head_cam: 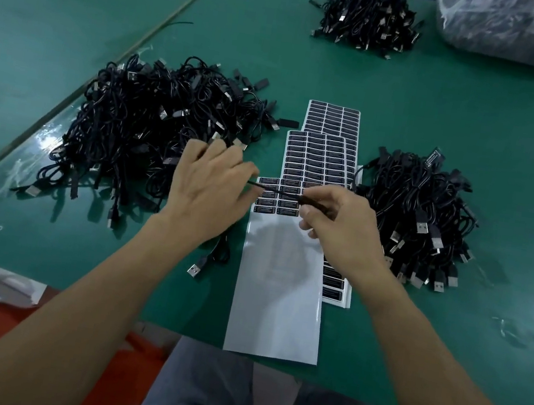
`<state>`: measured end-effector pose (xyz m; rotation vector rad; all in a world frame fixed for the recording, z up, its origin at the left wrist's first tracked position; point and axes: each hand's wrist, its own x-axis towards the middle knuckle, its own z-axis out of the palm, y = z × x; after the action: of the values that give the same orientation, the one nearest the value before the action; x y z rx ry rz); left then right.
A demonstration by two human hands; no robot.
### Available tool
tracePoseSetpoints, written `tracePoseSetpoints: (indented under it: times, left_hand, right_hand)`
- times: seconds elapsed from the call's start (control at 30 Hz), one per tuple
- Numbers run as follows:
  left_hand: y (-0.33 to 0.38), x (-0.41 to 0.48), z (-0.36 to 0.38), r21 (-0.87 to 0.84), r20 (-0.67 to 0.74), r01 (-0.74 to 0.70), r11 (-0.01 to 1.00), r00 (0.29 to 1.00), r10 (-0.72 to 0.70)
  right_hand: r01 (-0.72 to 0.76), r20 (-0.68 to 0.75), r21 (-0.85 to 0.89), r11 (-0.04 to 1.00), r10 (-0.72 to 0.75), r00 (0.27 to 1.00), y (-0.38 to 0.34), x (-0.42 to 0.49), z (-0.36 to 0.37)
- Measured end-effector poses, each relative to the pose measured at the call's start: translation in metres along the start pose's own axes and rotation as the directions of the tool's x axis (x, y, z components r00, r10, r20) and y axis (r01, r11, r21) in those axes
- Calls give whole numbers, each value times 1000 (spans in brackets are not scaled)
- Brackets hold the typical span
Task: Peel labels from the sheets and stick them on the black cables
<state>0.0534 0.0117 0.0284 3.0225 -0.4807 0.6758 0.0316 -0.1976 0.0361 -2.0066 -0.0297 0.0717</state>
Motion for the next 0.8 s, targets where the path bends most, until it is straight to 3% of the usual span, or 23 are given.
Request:
tracePoseSetpoints:
  times: [0.1, 0.2, 0.3, 0.43, 0.53, 0.67, 0.8]
  left_hand:
    - [5, -2, 3, 66, 244, -15, 998, 970, -2]
    - [15, 2, 1, -126, 355, -94, 988, 925, 133]
    - [24, 8, -5, -476, 359, 12, 880, 915, 182]
    - [24, 12, 1, -618, 452, 187, 764, 879, 150]
    - [24, 9, 5, -673, 427, 254, 694, 900, 85]
    - [31, 0, 14, -619, 386, 301, 726, 921, -53]
    - [37, -4, 20, -614, 353, 326, 719, 928, -119]
  right_hand:
    - [20, -56, -1, 1000, -20, 998, 3, 0, 1]
    - [66, -46, 25, 997, -65, 997, 5, 0, 5]
    - [138, -57, 81, 987, -134, 989, 4, -2, 10]
    - [150, -97, 95, 984, -140, 985, 5, -1, 10]
    - [48, -143, -24, 999, -51, 988, 4, 0, 11]
    - [-72, -165, -322, 944, 19, 986, 2, -1, 14]
    - [-102, -178, -311, 945, 48, 983, -5, 1, 24]
